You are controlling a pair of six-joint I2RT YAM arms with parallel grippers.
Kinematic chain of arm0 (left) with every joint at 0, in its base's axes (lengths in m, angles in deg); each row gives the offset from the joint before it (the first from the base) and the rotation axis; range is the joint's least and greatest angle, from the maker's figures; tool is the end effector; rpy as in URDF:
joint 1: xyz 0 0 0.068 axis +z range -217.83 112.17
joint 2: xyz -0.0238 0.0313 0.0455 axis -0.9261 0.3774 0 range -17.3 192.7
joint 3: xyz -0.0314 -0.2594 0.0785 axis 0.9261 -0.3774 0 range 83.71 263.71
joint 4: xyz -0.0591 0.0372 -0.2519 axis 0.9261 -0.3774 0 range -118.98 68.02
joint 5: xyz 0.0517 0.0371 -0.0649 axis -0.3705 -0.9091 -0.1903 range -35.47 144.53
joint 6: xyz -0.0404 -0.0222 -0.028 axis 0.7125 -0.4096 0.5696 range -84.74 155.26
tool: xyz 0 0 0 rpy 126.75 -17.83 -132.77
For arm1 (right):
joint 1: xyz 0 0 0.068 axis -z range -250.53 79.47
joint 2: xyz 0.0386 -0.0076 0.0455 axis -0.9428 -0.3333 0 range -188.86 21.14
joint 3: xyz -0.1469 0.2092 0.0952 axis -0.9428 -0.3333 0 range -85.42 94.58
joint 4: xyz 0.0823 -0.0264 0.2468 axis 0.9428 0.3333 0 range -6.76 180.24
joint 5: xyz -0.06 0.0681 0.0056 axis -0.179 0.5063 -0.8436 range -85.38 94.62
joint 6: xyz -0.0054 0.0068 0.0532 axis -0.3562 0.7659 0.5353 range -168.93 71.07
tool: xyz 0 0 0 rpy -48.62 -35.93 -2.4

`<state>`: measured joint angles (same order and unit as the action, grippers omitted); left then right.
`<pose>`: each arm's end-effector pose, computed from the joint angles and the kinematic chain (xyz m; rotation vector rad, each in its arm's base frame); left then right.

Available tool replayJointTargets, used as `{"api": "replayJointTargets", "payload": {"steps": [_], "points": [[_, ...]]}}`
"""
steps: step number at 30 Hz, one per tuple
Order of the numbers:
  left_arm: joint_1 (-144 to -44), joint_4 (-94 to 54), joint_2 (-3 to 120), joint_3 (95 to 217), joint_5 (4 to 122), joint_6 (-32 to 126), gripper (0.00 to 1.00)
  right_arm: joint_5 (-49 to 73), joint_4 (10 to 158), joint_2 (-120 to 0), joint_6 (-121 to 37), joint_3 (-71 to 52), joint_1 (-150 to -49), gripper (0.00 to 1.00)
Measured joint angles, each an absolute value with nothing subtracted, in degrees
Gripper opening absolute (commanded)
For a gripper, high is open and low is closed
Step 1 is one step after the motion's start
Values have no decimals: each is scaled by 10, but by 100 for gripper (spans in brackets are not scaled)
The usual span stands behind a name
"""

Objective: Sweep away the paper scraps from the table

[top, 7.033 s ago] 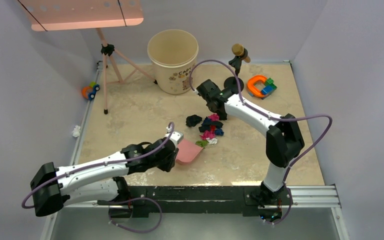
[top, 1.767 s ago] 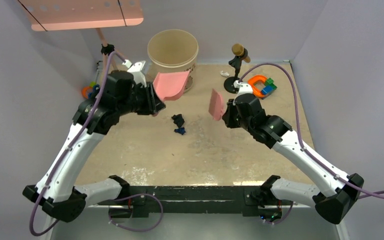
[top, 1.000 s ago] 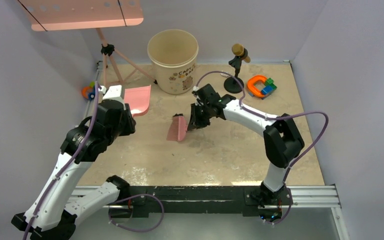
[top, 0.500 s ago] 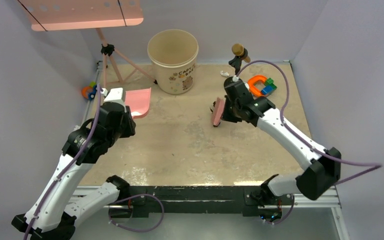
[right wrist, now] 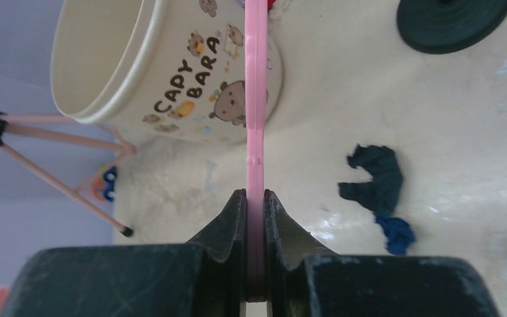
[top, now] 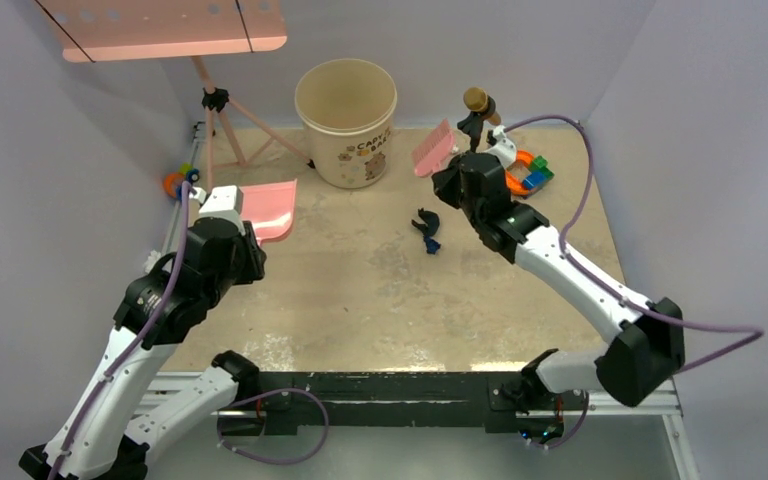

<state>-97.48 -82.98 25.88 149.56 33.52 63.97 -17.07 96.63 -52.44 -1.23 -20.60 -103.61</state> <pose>0.1058 -0.0456 0.3775 -0.1782 2.1857 -0.1619 0.2552 0.1506 0.3483 0.4986 1.9071 0.5668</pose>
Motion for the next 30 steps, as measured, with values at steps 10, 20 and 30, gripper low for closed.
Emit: {"api": "replayJointTargets", "payload": {"steps": [10,20,30], "points": [[-975,-829,240,1465,339,635,0,-170,671,-629,233,-312,-995,0],[-975,-810,235,1425,359,624,0,-124,588,-831,472,-235,-955,0],[-975,-794,219,1391,370,624,0,-89,557,-965,607,-134,-906,0]]}}
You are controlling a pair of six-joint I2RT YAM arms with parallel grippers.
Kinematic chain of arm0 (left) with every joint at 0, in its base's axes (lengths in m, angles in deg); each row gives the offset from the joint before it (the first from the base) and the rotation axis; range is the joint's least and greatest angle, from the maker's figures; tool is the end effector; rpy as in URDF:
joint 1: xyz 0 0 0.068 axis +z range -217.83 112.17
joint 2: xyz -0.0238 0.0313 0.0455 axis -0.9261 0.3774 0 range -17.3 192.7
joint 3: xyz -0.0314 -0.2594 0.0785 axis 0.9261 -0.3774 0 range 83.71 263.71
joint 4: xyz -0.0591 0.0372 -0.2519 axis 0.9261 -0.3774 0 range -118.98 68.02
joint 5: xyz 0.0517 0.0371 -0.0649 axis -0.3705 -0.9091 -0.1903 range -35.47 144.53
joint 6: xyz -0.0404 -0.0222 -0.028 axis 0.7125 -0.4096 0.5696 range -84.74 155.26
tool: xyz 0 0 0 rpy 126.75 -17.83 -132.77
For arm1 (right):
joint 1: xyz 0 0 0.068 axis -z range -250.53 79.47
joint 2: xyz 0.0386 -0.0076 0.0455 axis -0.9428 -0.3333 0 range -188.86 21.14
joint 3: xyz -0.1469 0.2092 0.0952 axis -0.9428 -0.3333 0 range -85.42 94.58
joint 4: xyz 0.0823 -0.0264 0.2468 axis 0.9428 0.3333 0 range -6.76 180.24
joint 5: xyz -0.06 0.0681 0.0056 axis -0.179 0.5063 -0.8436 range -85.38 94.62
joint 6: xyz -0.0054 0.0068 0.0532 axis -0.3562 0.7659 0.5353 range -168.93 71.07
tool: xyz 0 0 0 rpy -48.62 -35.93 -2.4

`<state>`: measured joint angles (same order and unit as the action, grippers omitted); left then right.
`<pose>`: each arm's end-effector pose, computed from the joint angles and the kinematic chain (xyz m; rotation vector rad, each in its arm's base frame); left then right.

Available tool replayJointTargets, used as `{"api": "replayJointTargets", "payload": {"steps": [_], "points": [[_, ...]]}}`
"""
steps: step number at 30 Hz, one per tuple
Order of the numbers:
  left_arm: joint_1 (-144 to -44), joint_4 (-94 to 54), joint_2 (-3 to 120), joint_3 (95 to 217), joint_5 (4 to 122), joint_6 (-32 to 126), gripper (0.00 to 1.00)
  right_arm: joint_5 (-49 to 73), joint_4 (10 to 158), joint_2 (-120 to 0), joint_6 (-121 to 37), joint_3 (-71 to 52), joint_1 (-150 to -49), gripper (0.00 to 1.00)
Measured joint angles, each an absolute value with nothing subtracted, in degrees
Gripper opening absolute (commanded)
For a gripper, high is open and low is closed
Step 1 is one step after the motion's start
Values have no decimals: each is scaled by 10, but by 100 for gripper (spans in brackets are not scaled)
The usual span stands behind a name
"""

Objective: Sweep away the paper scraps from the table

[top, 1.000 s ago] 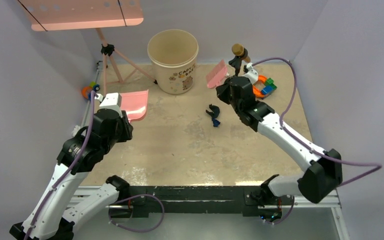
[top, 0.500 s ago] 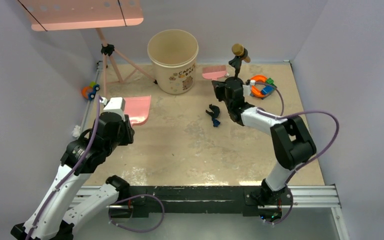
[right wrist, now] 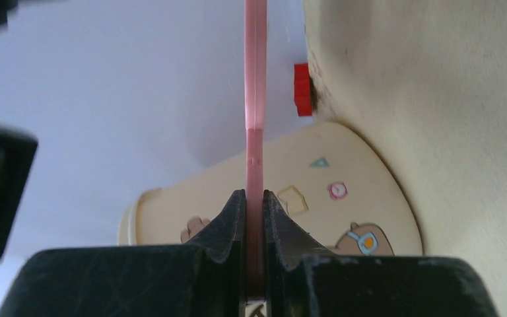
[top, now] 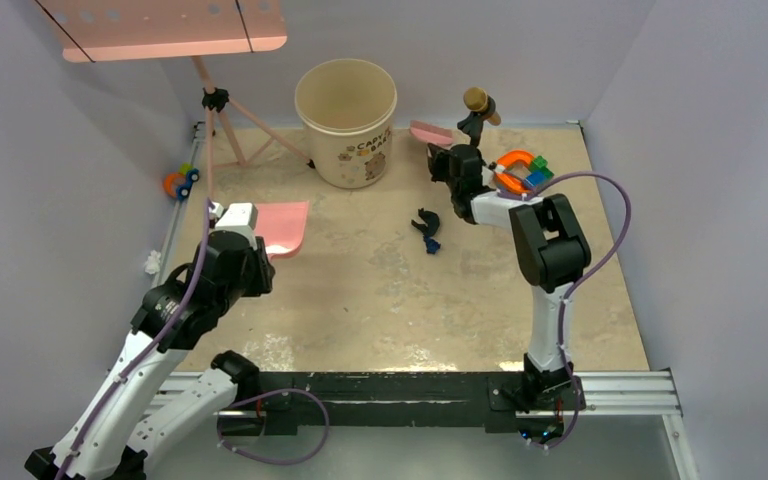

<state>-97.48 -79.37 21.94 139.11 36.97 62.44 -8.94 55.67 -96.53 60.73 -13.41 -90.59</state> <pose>0.1055 -0.0477 0.3352 -0.1091 2.2539 -0.1797 0.4350 0.1500 0.1802 1.6067 1.3612 1.2717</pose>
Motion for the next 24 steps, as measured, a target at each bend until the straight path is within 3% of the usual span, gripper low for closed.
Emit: {"api": "replayJointTargets", "payload": {"steps": [15,24], "points": [[-975,-781,220,1383,374,624,0,-50,688,-1010,688,-68,-874,0],[-975,-781,219,1383,374,624,0,31,710,-936,694,-152,-881,0]]}}
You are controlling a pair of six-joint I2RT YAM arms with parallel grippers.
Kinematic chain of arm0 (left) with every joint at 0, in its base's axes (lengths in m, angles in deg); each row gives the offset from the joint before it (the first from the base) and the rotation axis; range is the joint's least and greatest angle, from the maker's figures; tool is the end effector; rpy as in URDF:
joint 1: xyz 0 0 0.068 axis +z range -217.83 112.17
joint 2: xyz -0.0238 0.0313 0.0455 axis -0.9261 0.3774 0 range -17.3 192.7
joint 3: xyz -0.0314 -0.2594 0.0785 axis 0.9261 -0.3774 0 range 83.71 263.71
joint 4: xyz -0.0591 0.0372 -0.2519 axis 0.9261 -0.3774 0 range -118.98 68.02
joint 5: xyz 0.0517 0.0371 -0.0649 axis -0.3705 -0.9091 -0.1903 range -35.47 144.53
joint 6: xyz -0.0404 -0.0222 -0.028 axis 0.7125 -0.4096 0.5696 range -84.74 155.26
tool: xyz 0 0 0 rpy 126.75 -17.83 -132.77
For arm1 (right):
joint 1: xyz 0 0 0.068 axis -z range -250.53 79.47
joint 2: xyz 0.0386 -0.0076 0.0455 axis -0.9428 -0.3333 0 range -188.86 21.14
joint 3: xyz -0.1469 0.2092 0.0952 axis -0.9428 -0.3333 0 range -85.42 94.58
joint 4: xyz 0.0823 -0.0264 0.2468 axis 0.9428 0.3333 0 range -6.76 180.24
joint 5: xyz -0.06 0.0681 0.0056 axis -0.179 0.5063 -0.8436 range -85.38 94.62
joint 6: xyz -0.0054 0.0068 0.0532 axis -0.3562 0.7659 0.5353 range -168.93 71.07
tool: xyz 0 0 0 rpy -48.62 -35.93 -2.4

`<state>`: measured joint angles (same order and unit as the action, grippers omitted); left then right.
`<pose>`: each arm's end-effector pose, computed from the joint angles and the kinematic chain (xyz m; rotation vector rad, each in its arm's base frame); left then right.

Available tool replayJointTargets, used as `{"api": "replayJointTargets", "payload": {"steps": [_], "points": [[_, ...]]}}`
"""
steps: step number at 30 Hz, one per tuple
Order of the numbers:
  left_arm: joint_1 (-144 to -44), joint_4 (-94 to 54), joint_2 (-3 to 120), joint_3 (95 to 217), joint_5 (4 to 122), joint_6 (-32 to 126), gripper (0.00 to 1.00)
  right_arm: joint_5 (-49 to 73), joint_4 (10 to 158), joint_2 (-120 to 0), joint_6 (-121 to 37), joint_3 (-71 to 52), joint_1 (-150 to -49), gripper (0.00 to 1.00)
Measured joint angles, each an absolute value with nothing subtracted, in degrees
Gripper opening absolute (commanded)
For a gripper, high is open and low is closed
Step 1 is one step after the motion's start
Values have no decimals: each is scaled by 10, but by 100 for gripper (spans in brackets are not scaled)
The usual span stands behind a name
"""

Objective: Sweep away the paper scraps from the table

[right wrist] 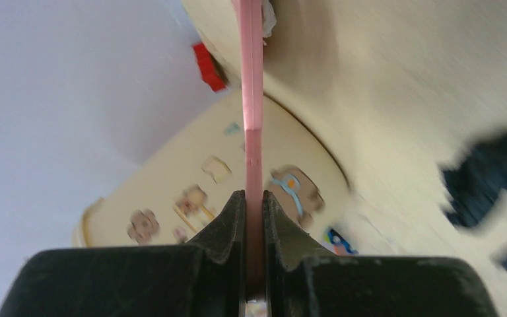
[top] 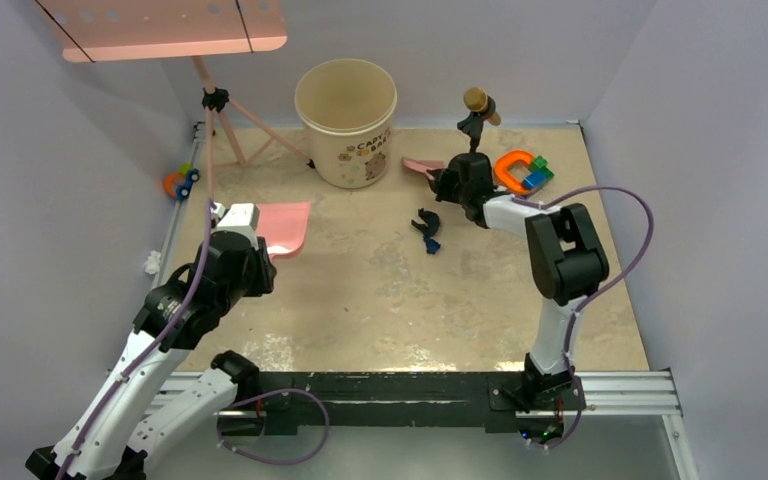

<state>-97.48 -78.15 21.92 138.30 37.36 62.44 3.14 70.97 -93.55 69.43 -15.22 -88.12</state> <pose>0.1073 -0.0491 0.3327 -0.1069 2.2495 -0.1911 0.4196 0.1321 0.1659 1.9049 1.5540 1.2456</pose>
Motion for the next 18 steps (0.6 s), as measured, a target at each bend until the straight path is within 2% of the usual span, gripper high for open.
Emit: {"api": "replayJointTargets", "payload": {"steps": [6,11,18], "points": [[-975,-781,217,1383,373,624,0,67,802,-805,695,-241,-906,0],[-975,-781,217,1383,374,624,0,106,940,-719,667,-257,-918,0],[-975,-781,217,1382,376,623,0,83,1018,-547,599,-322,-925,0]]}}
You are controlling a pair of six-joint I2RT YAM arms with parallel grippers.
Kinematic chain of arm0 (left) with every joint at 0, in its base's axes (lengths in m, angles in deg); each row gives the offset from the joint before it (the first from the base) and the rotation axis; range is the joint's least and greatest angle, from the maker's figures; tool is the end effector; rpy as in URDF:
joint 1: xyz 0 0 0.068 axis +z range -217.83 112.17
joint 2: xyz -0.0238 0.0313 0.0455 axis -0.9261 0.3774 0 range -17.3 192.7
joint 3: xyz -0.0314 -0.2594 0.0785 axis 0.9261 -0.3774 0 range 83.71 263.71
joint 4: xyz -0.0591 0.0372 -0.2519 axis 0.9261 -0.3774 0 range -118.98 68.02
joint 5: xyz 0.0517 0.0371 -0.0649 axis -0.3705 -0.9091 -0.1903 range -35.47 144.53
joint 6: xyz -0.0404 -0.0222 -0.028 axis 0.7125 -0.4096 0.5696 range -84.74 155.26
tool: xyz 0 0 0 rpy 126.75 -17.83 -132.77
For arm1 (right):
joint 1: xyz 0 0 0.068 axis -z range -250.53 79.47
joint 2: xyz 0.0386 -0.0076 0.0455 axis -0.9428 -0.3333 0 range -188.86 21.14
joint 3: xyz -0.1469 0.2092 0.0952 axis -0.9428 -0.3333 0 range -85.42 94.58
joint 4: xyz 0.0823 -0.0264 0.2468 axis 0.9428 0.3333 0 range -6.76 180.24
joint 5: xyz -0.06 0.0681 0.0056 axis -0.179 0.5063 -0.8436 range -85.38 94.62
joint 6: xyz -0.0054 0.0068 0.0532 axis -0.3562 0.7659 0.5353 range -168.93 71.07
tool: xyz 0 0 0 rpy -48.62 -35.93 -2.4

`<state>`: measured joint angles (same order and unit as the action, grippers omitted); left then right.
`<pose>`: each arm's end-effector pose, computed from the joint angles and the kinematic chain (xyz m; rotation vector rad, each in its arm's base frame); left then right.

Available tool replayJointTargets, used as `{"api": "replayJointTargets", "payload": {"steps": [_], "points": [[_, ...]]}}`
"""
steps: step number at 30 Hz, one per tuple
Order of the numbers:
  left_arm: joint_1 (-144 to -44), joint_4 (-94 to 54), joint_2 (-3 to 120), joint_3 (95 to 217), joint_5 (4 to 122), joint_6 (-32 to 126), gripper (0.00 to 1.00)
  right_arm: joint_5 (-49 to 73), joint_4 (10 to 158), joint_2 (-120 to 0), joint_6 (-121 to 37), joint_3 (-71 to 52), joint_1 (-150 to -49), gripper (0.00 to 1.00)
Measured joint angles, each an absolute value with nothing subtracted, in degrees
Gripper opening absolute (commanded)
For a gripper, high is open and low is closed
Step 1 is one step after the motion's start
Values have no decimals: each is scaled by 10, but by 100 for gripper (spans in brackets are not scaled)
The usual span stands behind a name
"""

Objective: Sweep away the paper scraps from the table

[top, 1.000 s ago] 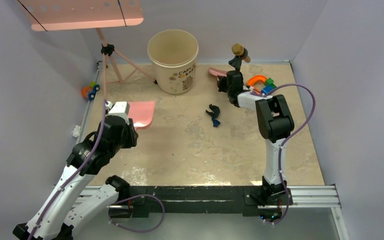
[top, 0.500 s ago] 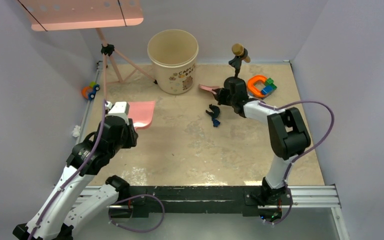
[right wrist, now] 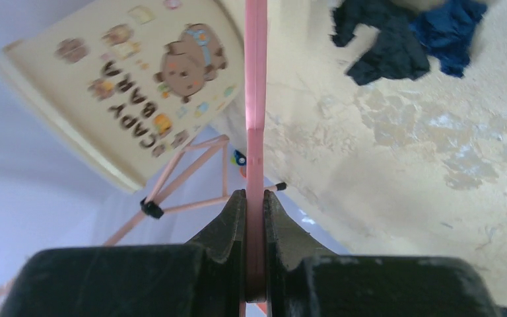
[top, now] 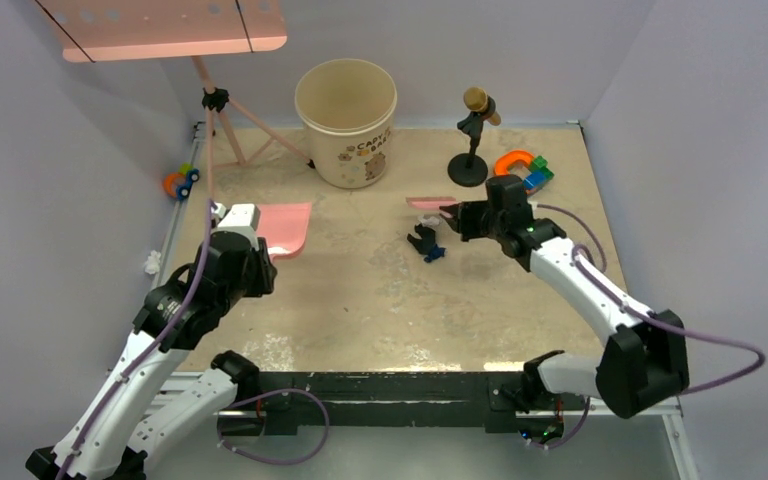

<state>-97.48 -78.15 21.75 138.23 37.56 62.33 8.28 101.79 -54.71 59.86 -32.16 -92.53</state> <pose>0.1068 -0.0489 0.3326 -0.1032 2.2492 -0.1947 0.2655 0.1098 0.2586 1.7729 1.9304 1.1173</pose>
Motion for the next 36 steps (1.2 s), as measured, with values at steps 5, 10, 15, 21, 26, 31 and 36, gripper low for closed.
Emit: {"api": "replayJointTargets", "payload": {"steps": [5,10,15,21,26,31,36], "points": [[-975,-779,230,1382,396,615,0,32,1053,-495,452,-280,-906,0],[-978,-772,281,1382,452,611,0,21,1090,-553,208,-168,-896,0],[-1026,-776,347,1383,477,612,0,-42,1141,-614,-54,-64,-897,0],[-1105,-772,382,1386,484,620,0,-82,1201,-625,-285,-43,-901,0],[-1157,-750,432,1388,484,634,0,-161,1237,-673,-468,-28,-966,0],[-1171,-723,451,1388,483,640,0,-205,1286,-786,-598,39,-1058,0],[-1186,-696,479,1388,483,646,0,-231,1308,-867,-721,66,-1082,0]]}}
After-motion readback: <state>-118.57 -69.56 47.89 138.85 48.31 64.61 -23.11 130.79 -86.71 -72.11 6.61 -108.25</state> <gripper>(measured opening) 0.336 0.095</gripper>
